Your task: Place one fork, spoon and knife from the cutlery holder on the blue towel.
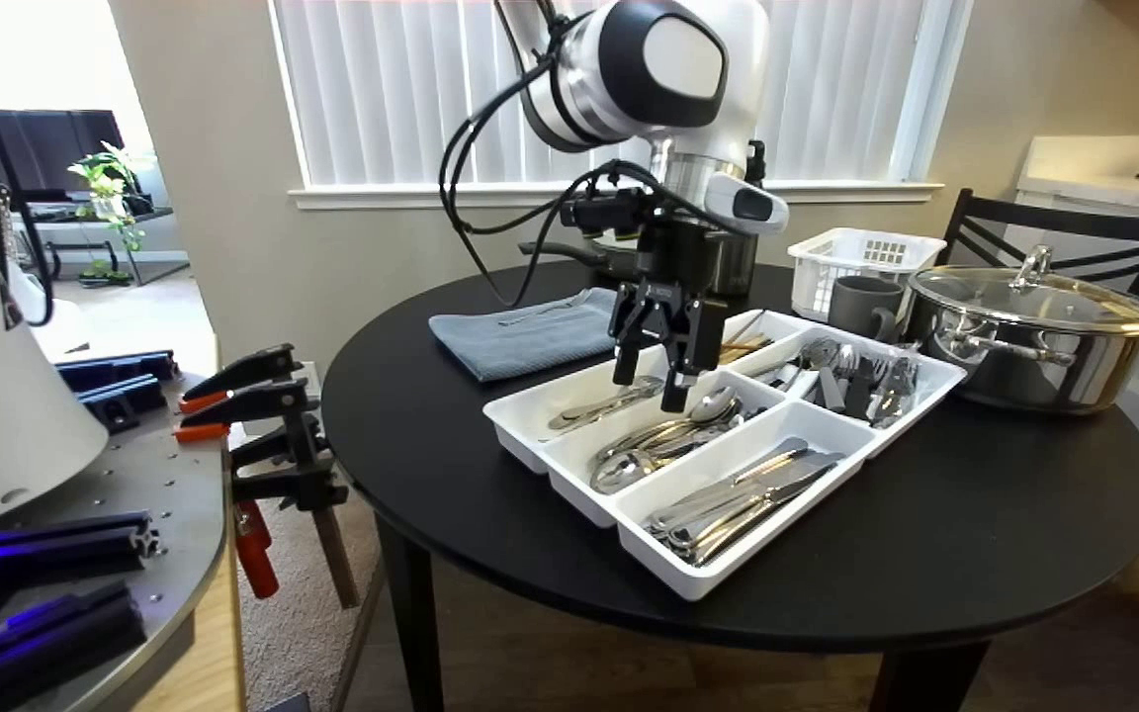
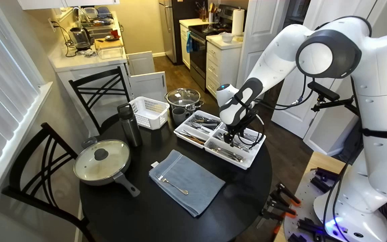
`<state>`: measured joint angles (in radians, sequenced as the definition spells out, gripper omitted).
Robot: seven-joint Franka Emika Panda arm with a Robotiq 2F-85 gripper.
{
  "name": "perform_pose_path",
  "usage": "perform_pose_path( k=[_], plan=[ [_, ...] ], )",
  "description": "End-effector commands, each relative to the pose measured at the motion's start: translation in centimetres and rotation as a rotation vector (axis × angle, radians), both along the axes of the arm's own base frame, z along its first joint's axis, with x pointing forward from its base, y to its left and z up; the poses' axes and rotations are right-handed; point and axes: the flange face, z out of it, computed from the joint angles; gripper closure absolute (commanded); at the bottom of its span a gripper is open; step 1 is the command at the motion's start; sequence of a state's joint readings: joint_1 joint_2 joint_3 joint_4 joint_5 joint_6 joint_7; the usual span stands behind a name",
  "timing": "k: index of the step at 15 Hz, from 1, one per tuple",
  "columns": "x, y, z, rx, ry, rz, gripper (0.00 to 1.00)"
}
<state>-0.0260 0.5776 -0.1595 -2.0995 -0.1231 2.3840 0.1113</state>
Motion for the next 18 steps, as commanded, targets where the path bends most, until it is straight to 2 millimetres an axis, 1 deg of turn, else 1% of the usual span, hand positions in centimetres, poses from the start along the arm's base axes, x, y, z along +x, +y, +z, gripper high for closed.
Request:
perform_pose_path(
  k=[1, 2, 4, 6, 8, 11, 15, 16, 18],
  plan=[
    [0.1, -0.5, -1.2, 0.002, -0.017, -0.076, 0.27],
    [0.2, -0.8, -1.0, 0.009, -0.023, -0.085, 0.27],
    [0.4, -1.5, -0.3, 0.054, -0.029, -0.093, 0.31],
    [0.6, -2.0, 0.3, 0.119, -0.043, -0.105, 0.30],
    [0.9, -2.5, 0.5, 0.144, -0.061, -0.125, 0.27],
    [1.0, -3.0, 0.4, 0.139, -0.070, -0.140, 0.25],
    [0.9, -3.0, 0.2, 0.130, -0.070, -0.143, 0.26],
    [0.9, -3.1, 0.2, 0.126, -0.074, -0.148, 0.29],
    [1.0, -3.3, 0.3, 0.093, -0.093, -0.165, 0.29]
  ],
)
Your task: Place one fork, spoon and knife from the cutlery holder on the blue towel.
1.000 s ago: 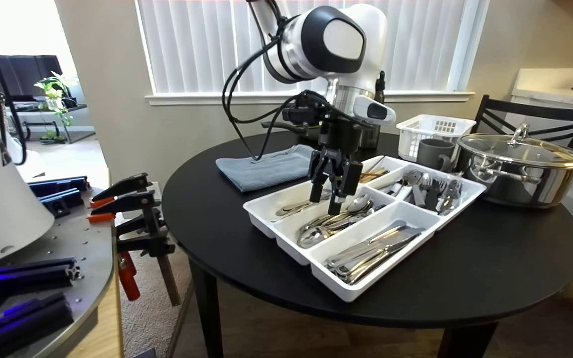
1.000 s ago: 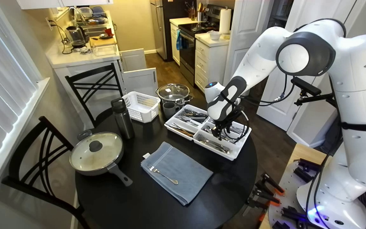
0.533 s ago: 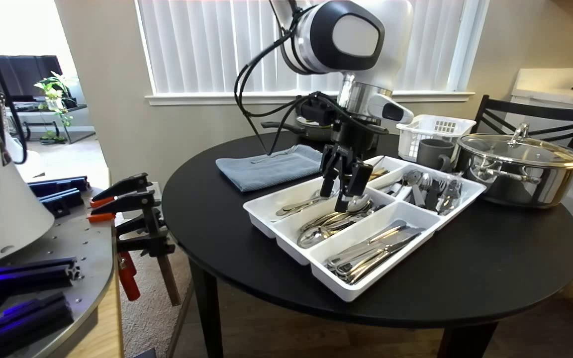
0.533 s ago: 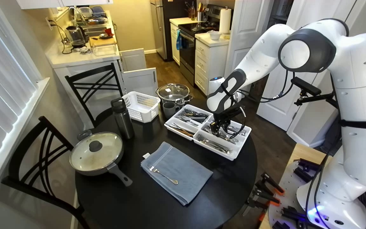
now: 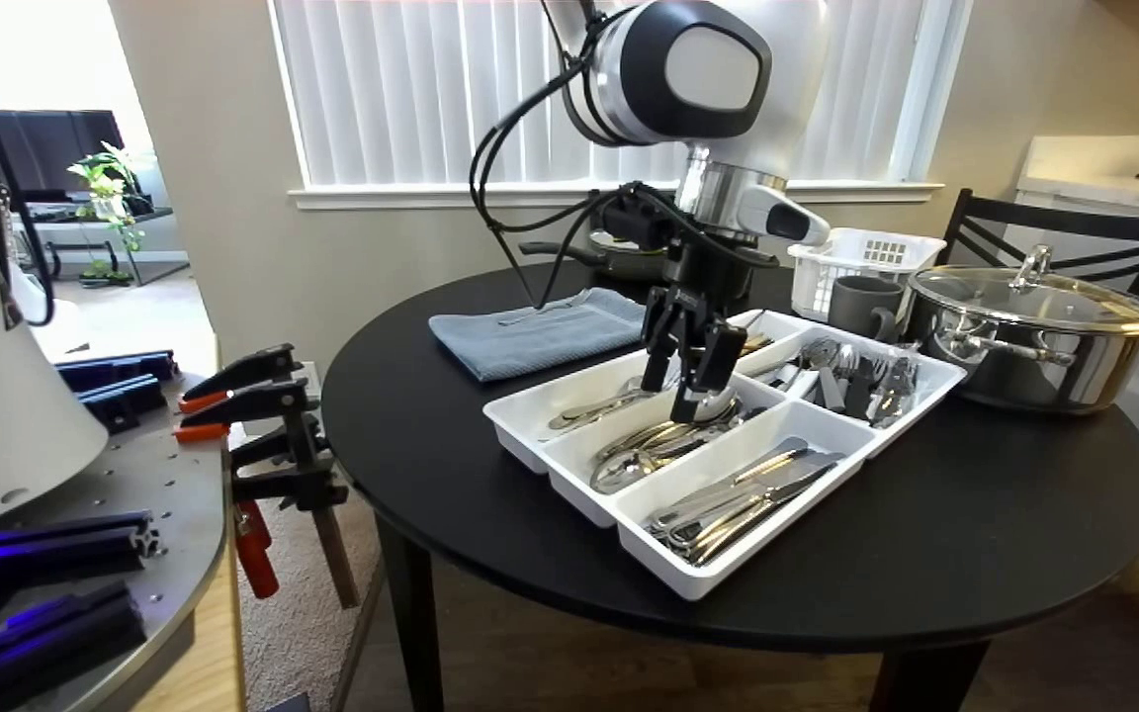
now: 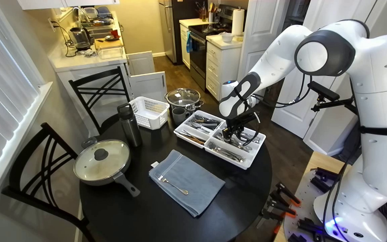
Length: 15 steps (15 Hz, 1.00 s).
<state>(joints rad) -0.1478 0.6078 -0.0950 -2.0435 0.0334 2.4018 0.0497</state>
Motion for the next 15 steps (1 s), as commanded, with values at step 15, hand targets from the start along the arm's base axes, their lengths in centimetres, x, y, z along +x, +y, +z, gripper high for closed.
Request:
perform_pose_path(
  k=[15],
  plan=[
    [0.0, -2.0, -2.2, -0.068, -0.115, -0.089, 0.37]
  ],
)
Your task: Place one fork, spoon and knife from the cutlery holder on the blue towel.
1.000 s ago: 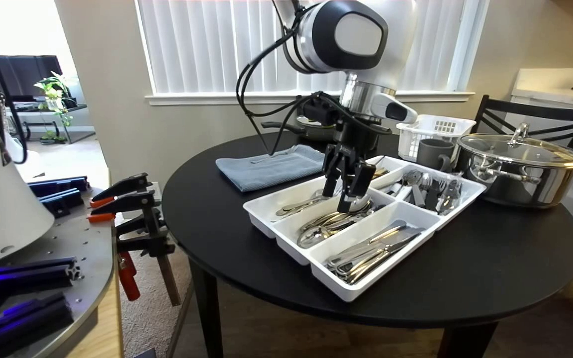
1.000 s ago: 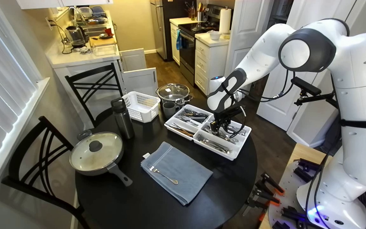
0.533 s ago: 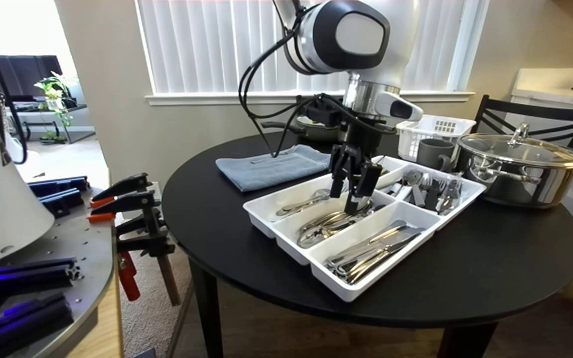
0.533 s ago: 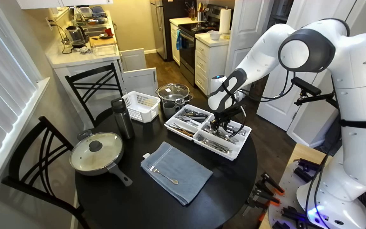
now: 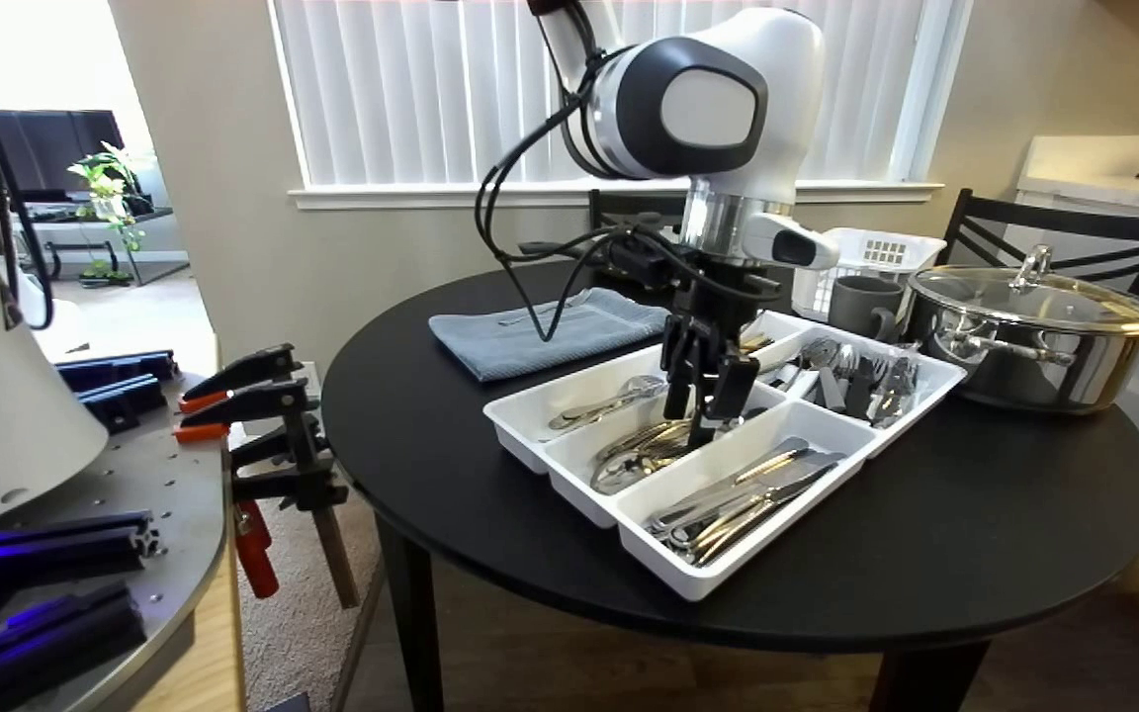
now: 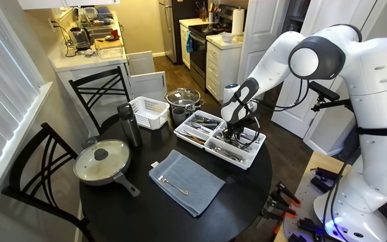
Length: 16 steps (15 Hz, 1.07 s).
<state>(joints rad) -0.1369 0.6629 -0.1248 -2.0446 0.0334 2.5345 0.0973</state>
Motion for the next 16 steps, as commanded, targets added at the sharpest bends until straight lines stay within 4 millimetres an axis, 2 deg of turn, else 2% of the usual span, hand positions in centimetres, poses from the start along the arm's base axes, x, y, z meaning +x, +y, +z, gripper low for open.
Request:
perform_pose_path(
  k=[1, 7, 16],
  plan=[
    [-0.1, -0.7, -0.1, -0.009, -0.058, -0.038, 0.38],
    [0.0, -0.1, -0.9, 0.002, -0.097, -0.046, 0.37],
    [0.5, 1.2, -1.2, 0.034, -0.154, -0.053, 0.33]
  ],
)
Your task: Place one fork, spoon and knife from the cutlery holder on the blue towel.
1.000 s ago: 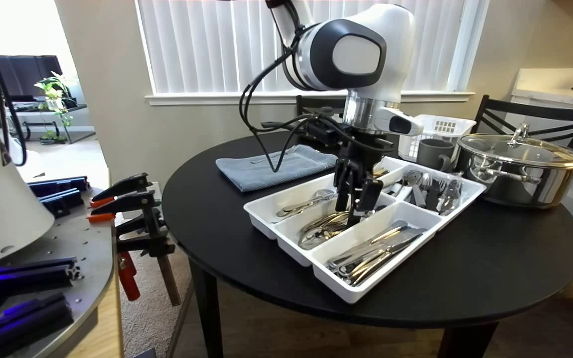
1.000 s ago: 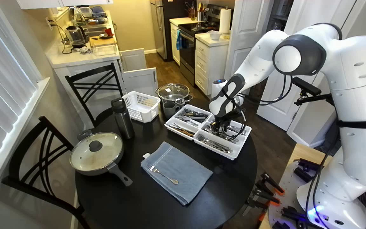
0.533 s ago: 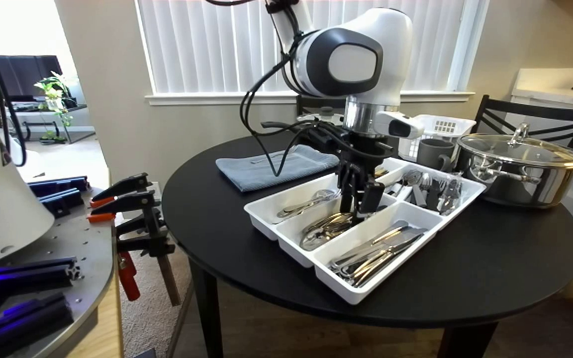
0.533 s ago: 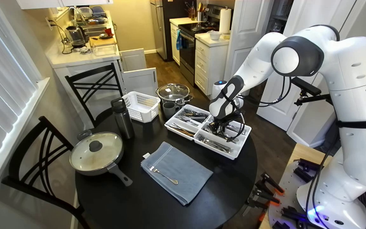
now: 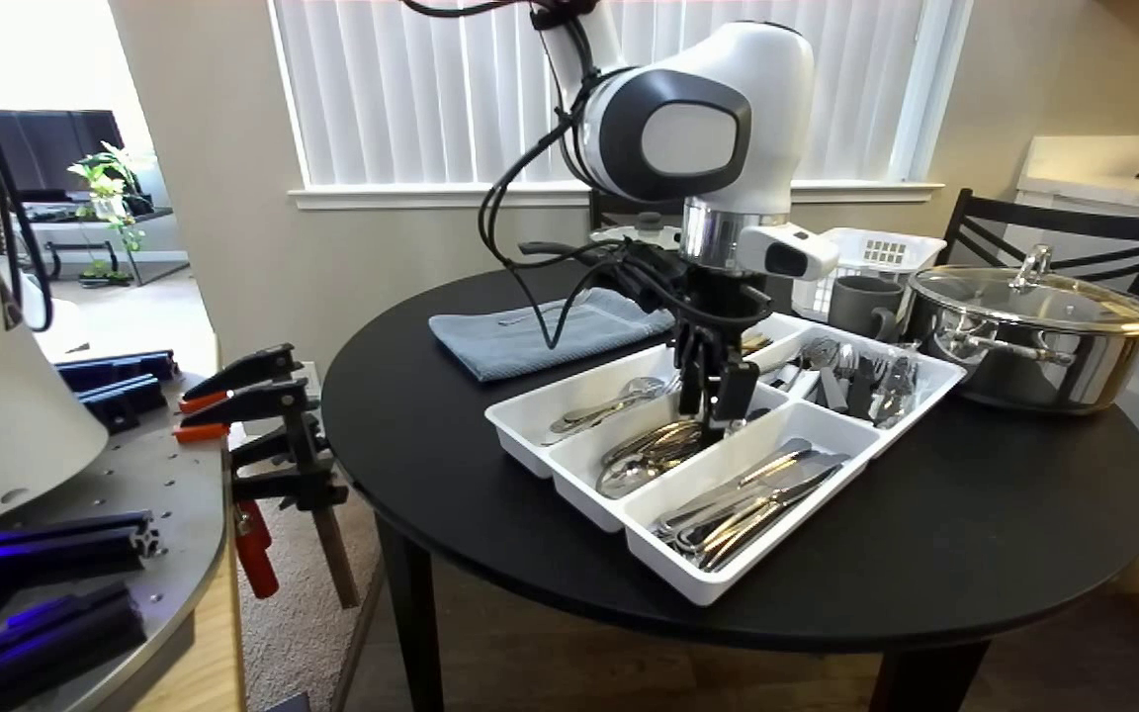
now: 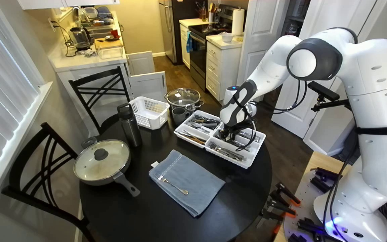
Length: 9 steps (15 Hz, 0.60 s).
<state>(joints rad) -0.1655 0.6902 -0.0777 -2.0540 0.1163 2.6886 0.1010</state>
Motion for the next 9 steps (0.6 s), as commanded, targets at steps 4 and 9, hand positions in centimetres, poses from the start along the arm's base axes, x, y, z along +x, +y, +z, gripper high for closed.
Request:
perform_pose_path(
  k=[4, 9],
  plan=[
    [-0.40, 1.15, -0.95, 0.001, -0.013, 0.042, 0.52],
    [-0.47, 0.93, -0.65, -0.010, -0.002, 0.045, 0.82]
  ],
)
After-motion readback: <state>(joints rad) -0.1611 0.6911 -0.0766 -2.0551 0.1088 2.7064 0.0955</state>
